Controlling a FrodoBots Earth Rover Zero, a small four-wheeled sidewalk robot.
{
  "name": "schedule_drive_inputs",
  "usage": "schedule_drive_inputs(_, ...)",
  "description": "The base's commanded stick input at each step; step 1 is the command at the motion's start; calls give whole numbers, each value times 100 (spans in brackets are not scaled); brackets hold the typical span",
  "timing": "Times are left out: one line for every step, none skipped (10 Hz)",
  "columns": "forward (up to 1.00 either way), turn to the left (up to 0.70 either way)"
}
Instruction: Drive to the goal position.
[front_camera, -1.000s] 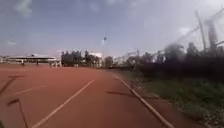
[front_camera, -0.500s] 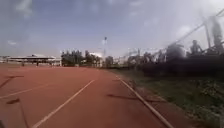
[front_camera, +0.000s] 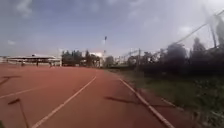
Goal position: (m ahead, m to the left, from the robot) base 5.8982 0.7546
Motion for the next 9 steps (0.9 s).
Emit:
schedule_drive_inputs(50, 0)
schedule_drive_inputs(50, 0)
schedule_drive_inputs(50, 0)
schedule_drive_inputs(50, 0)
schedule_drive_inputs(50, 0)
schedule_drive_inputs(50, 0)
schedule_drive_inputs(50, 0)
schedule_drive_inputs(50, 0)
schedule_drive_inputs(50, 0)
